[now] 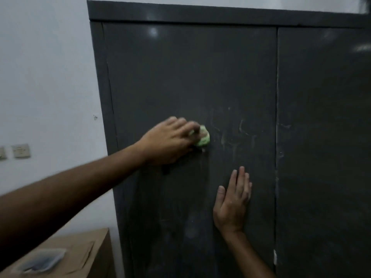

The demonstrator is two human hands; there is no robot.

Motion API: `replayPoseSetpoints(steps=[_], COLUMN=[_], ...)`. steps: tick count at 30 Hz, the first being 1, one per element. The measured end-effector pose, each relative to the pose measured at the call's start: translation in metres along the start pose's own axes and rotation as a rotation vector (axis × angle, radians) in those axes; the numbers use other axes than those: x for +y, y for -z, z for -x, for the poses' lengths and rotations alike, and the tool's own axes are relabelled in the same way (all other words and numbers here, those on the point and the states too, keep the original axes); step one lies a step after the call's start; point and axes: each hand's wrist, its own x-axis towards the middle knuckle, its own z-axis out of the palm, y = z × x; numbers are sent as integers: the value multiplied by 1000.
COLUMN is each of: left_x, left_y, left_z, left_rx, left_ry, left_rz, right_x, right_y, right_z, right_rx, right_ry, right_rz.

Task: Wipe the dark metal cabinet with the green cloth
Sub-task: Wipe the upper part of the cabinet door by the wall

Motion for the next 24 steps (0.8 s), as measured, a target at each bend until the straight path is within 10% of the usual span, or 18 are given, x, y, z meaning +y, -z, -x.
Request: replayPoseSetpoints(steps=[5,10,16,21,24], left_x=[-5,36,7,50,24], left_y=[-3,-14,-8,-17,-14], left_z=[-27,-26,-58,-64,-77], left_rx=[187,-8,155,-75,53], left_ry=[642,-47,593,-103,195], left_rz=[30,18,18,5,-2], right_x=[17,67,116,127,131], right_y=[21,41,38,31,28], right_z=[-10,-57,-74,-77,-77], right_rx=[-75,17,-55,-43,-34], right_ry=[101,181,353,407,416], right_rz=[-27,-24,72,86,91])
